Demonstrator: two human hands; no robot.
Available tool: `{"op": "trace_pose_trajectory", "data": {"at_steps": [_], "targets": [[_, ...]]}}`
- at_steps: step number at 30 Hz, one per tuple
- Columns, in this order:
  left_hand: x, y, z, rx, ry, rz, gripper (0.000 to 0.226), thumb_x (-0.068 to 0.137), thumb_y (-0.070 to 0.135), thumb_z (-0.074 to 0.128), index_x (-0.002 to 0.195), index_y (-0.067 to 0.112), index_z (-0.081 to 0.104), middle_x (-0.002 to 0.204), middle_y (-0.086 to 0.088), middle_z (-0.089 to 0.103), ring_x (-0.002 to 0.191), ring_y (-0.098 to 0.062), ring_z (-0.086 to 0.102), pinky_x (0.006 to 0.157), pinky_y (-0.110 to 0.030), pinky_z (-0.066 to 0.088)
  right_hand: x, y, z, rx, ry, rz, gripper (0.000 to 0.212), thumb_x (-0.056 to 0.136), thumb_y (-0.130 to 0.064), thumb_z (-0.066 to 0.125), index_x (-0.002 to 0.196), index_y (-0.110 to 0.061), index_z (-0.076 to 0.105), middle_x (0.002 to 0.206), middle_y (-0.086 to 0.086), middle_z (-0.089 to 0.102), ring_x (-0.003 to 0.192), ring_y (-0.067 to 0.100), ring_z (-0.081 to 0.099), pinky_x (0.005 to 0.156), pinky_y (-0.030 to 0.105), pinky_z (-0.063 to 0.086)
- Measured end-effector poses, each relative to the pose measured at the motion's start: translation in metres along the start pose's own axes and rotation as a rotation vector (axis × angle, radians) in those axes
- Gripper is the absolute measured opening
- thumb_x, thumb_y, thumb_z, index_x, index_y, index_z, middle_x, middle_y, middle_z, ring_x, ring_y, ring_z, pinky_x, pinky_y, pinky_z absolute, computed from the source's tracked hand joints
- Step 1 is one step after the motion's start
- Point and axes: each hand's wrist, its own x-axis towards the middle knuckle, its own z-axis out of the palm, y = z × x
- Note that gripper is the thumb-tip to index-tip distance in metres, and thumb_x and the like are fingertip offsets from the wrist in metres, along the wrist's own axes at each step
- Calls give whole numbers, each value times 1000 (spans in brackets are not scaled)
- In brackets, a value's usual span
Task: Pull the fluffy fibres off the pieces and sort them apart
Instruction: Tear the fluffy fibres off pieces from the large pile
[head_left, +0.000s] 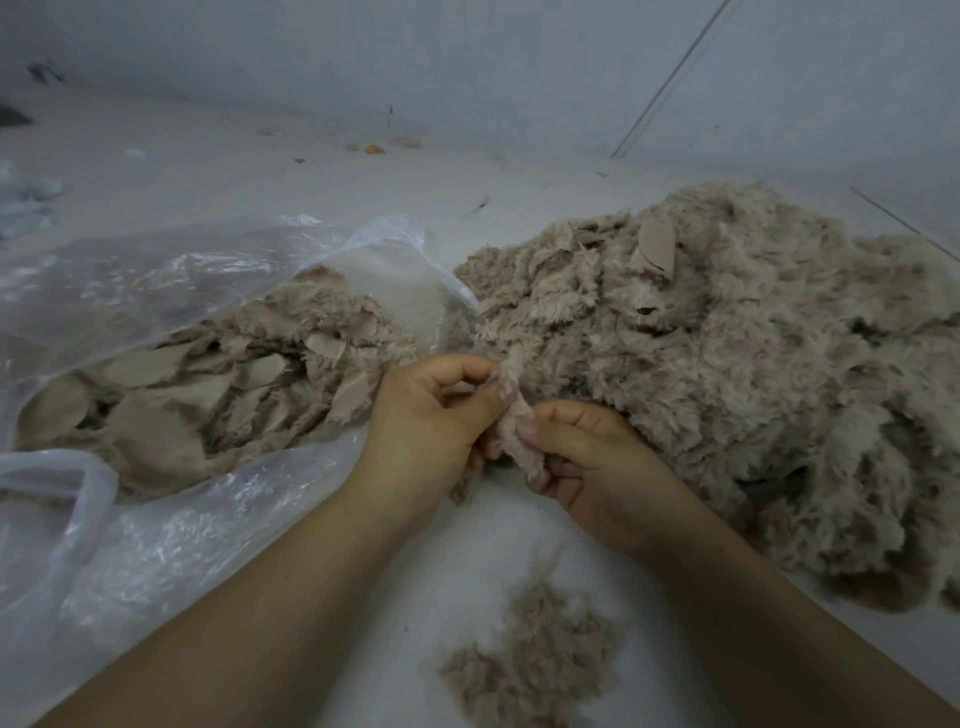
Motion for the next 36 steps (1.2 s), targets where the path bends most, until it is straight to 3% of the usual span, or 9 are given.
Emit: {"op": "trace_pose_trajectory", "data": {"at_steps": [3, 8, 13, 16, 18, 20, 23, 28, 36], "targets": [[1, 0, 0, 17, 16, -2, 13, 87, 10, 70, 73, 10, 72, 52, -12, 60, 35, -16, 46, 36, -19, 36, 1, 0, -1, -2, 16, 13, 15, 76, -15, 69, 82, -2, 67, 68, 8, 61, 51, 8, 48, 47, 17, 41], [2, -2, -2, -30, 15, -45, 27, 91, 10, 64, 65, 13, 63, 49, -15, 54, 34, -23, 41, 33, -20, 31, 2, -3, 4, 197, 143, 49, 8, 81, -13, 62, 81, -4, 61, 59, 2, 58, 44, 6, 47, 44, 19, 40], [2, 0, -3, -25, -9, -104, 5, 70, 13, 55, 67, 17, 57, 55, -16, 55, 42, -31, 41, 36, -25, 32, 4, -3, 4, 311, 233, 83, 11, 93, -18, 56, 84, -11, 56, 47, -6, 48, 35, 4, 29, 43, 22, 35], [-1, 1, -4, 72, -131, 59, 43, 67, 8, 60, 105, 27, 58, 102, -10, 60, 52, -40, 43, 39, -43, 41, 1, 0, 5, 273, 203, 105, 47, 79, -28, 68, 115, 1, 62, 77, 8, 68, 50, 11, 55, 50, 24, 38], [-2, 3, -3, 181, -226, 162, 52, 72, -1, 64, 118, 22, 60, 111, -7, 60, 66, -40, 57, 53, -50, 52, 0, 0, 6, 262, 197, 102, 68, 74, -31, 69, 129, 6, 54, 103, 20, 66, 64, 17, 63, 53, 24, 38], [-2, 1, 0, 301, -191, 185, 31, 76, 0, 74, 103, 16, 70, 96, -3, 69, 77, -20, 68, 65, -44, 58, 1, -1, 6, 280, 183, 98, 64, 77, -31, 65, 126, 9, 53, 88, 14, 69, 52, 10, 61, 47, 20, 41], [-5, -4, 2, 338, -96, 150, 13, 84, 5, 73, 79, 18, 72, 57, 8, 65, 45, -2, 57, 44, -22, 47, 4, -2, 3, 369, 155, 131, 35, 88, -32, 56, 97, 0, 63, 48, -3, 48, 35, 3, 40, 44, 18, 40], [-5, 0, 2, 248, -53, 65, 23, 91, 13, 66, 71, 4, 71, 47, -12, 60, 36, -16, 55, 39, -22, 43, 4, 0, 1, 433, 75, 86, 11, 75, -16, 59, 81, -7, 58, 54, -4, 34, 40, 5, 30, 49, 19, 41], [-10, 3, 6, 241, -191, 27, 24, 84, 28, 70, 75, 6, 68, 54, -7, 66, 38, -20, 60, 37, -26, 47, 6, 7, -2, 213, 19, -60, 16, 85, -18, 62, 90, -4, 56, 61, 0, 65, 47, 3, 55, 50, 18, 46]]}}
